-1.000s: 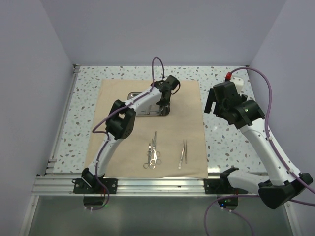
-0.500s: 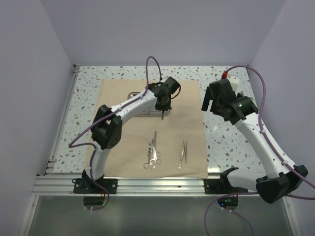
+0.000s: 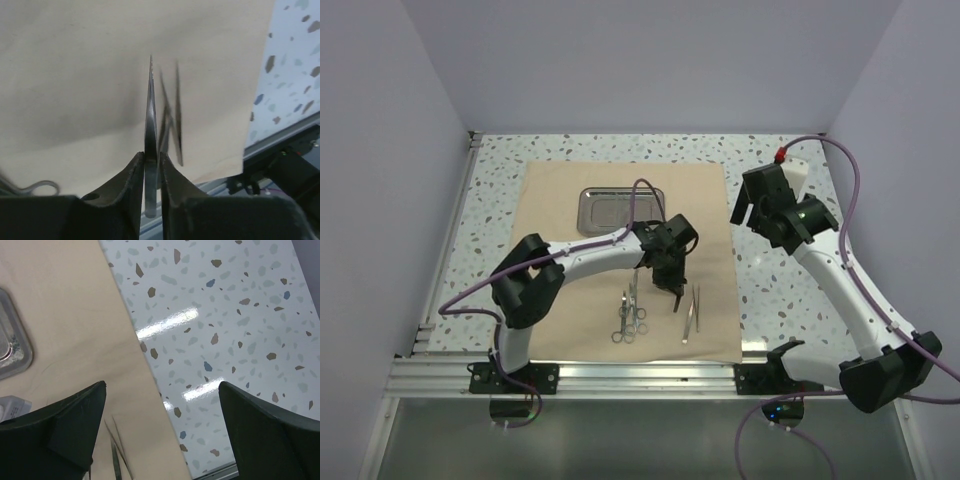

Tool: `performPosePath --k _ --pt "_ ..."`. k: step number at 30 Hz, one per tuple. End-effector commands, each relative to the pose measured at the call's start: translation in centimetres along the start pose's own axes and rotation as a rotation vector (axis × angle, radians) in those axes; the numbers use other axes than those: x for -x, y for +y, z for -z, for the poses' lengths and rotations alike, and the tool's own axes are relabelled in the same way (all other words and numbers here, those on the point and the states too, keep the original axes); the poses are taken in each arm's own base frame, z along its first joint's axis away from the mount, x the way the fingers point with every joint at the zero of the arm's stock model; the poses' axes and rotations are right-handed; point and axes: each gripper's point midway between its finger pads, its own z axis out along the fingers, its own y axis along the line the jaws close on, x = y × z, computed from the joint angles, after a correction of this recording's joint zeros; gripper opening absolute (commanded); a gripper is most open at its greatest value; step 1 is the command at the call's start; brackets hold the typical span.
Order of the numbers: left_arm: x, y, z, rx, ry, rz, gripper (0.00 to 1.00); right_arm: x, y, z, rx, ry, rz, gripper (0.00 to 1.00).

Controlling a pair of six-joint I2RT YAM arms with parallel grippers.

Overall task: Open and lay out the surgical kit
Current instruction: Place the medical item in the surgical kit.

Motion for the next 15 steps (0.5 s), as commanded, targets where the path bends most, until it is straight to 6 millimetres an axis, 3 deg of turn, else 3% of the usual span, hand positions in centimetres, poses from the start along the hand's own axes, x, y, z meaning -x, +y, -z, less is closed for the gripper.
performPosePath --k 1,3,6,9,11,15 --pt "-0.3 -6.1 1.5 -0.195 0.027 0.002 0.24 0.7 -0.6 -0.1 -0.024 -0.048 -0.052 0.98" --pt "0.1 -6.4 2.4 -0.182 0.038 0.005 0.42 0.7 -0.4 -0.2 -0.021 -0.048 -0.049 0.98" --pt "0.9 -7.5 3.9 -0.188 0.039 -0.022 0.58 1.0 -0.5 -0.5 -0.037 -0.049 -0.034 0.98" --pt "1.9 -7.7 5.2 -0.159 0.042 -0.050 0.63 1.4 -0.9 -0.5 -0.057 -0.057 -0.028 0.98" --pt "3.6 -6.7 5.9 -0.132 0.012 -0.053 0.62 1.7 -1.1 -0.4 -0.058 -0.062 -0.033 0.98" --pt "9.4 -3.2 7.5 -0.072 -0.108 -0.033 0.55 1.9 -1.5 0.0 -0.050 -0.065 -0.031 0.98"
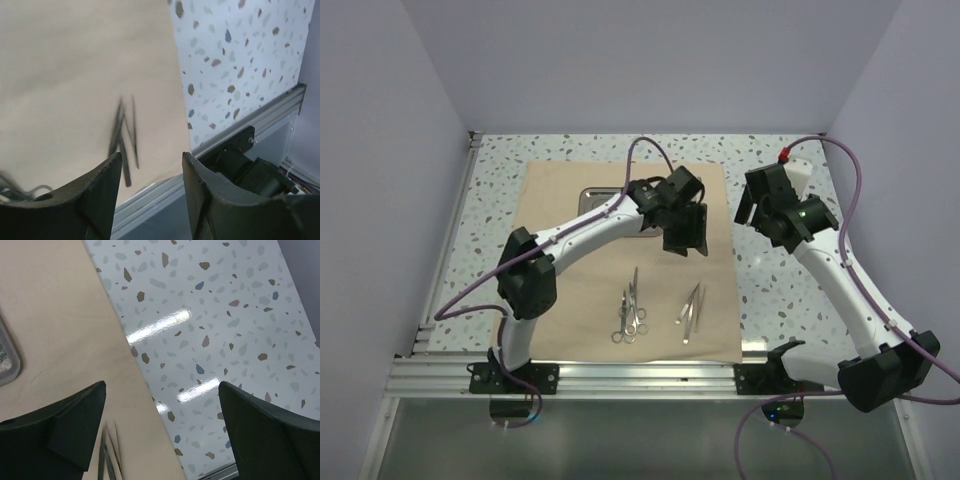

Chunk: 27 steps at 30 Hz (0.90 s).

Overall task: Open and lay out the surgical kit
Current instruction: Place the medical item in the surgical kit, then pick up the medical item from the container.

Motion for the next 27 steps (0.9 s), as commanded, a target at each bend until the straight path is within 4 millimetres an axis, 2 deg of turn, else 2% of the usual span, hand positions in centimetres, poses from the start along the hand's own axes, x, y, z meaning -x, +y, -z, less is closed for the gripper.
performPosePath --k 1,3,6,8,9,11,12,15,17,20,27 --pt "6.2 6.1 2.3 0.127 -0.096 0.027 0.54 1.9 -0.6 0.8 -0.003 -0.061 -0.030 0.98" --pt "10.5 9.7 3.3 0.225 -0.193 0.013 0.52 1.6 -0.6 1.0 0.007 -0.043 -0.008 0.98" --pt "15.3 14.6 3.8 0.390 -0.289 -0.031 0.50 1.3 -0.6 1.3 0.017 -0.026 0.007 0.98" --pt "17.9 17.1 4.2 0.481 -0.343 -0.066 0.47 1.1 -0.4 1.5 0.041 -0.017 0.012 0.98" --pt "18.9 19.5 3.3 0.521 -0.334 -0.049 0.42 1.1 -0.3 1.6 0.048 -0.015 0.014 0.99" --pt "20.9 20.9 2.8 0.526 -0.362 -0.064 0.40 1.1 0.1 1.6 0.074 -0.011 0.013 0.98" --pt "21.6 22.7 2.1 0.541 -0.356 -0.052 0.39 1.1 0.2 1.6 0.077 -0.010 0.013 0.98" --pt "23.7 24.3 0.9 0.526 -0.381 -0.056 0.38 1.2 0.8 1.2 0.081 -0.001 0.032 0.98" --pt "24.8 24.3 0.2 0.495 -0.404 -0.073 0.37 1.3 0.9 0.9 0.073 -0.001 0.054 0.98" --pt "25.7 24.3 -1.0 0.468 -0.422 -0.105 0.38 1.0 1.3 0.1 0.067 0.019 0.089 0.98" --pt "26.2 24.3 -3.5 0.411 -0.423 -0.110 0.38 1.0 2.6 -1.0 0.066 0.046 0.125 0.98"
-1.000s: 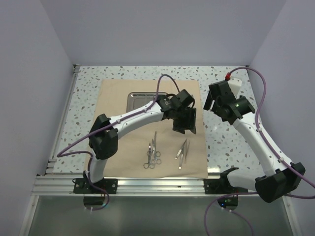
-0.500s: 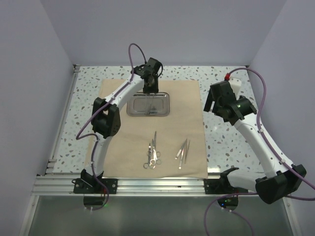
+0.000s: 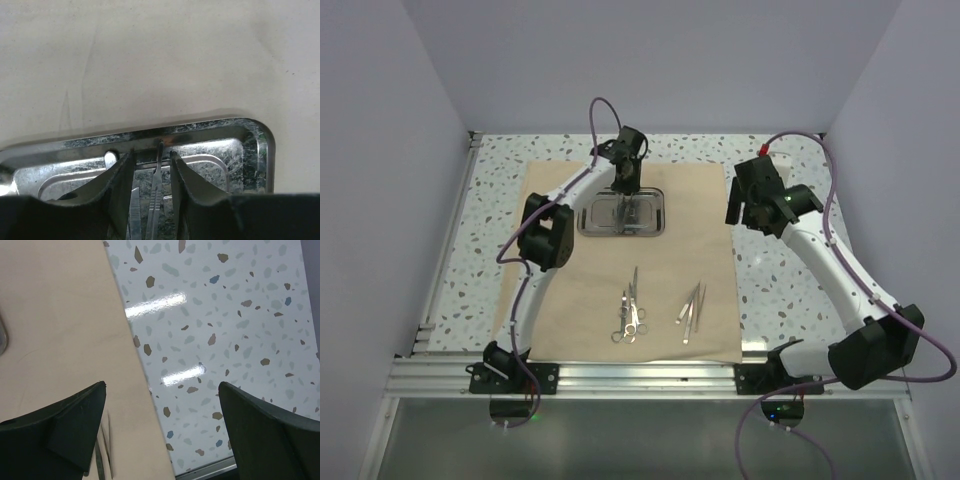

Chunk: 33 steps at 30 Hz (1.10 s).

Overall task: Open and lay out the surgical kit
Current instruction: Pick up the medical item from the container.

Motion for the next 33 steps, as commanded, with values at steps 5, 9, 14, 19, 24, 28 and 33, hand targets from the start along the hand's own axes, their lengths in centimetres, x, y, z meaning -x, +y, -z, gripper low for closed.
performPosePath --k 5,9,14,19,24,28,33 --pt "3.1 -2.0 -0.6 -0.085 -0.105 -0.006 0.39 2.0 1.2 0.0 0.032 -0.033 -0.004 0.98" --pt "1.7 -1.4 -2.4 -0.055 -0.065 -0.015 0.39 2.1 1.2 -0.4 0.018 -0.032 0.008 0.98" --pt "-0.6 -0.7 -3.3 -0.028 0.005 -0.021 0.32 2.1 1.2 -0.8 0.002 -0.032 0.016 0.98" --pt "-3.7 1.3 -3.0 0.050 0.081 -0.032 0.23 1.9 0.9 -1.5 -0.013 -0.018 0.012 0.98" --pt "-5.1 2.4 -1.6 0.093 0.111 -0.033 0.20 1.8 0.8 -2.1 -0.015 -0.010 0.000 0.98" --pt "-5.6 2.2 -1.2 0.081 0.125 -0.030 0.22 1.6 1.2 -2.4 -0.006 0.004 0.000 0.98" --pt "-6.3 1.4 -2.8 0.055 0.151 -0.041 0.18 1.6 1.6 -2.6 0.009 0.014 -0.006 0.98"
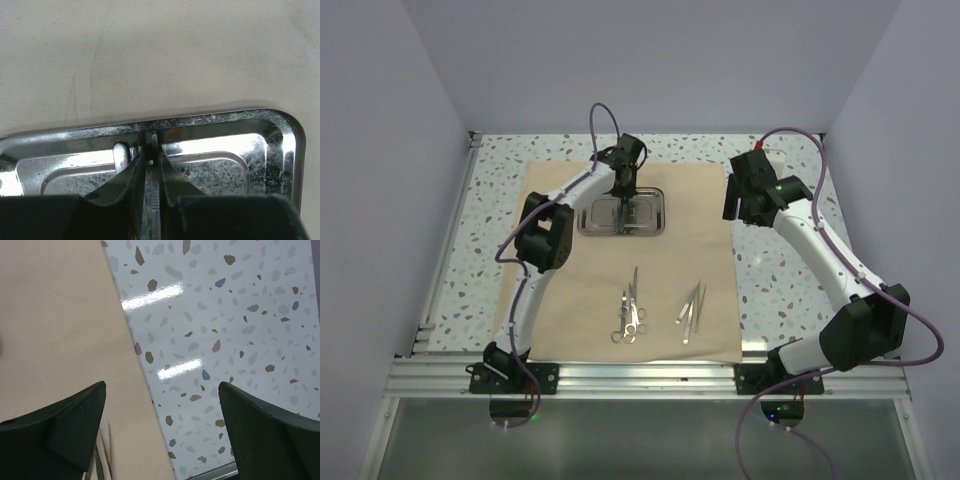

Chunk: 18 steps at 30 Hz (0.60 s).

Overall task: Open and lay out the surgical kit
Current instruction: Pick up the medical item from the container.

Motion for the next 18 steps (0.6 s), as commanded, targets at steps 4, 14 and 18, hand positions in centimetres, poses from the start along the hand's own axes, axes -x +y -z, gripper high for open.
performPosePath --k 4,14,18 --pt "-5.1 0.0 -3.4 -0.003 0.179 -0.030 0.02 1.5 0.8 0.4 0.041 -0.031 -0.035 0.98" --pt "3.4 -1.0 3.6 -0.097 -0.018 -0.008 0.00 1.2 0.7 1.2 0.072 -0.038 -0.046 0.99" --pt "7.4 -0.6 10.7 -0.129 -0.128 -0.025 0.00 1.5 1.2 1.5 0.101 -0.043 -0.054 0.98"
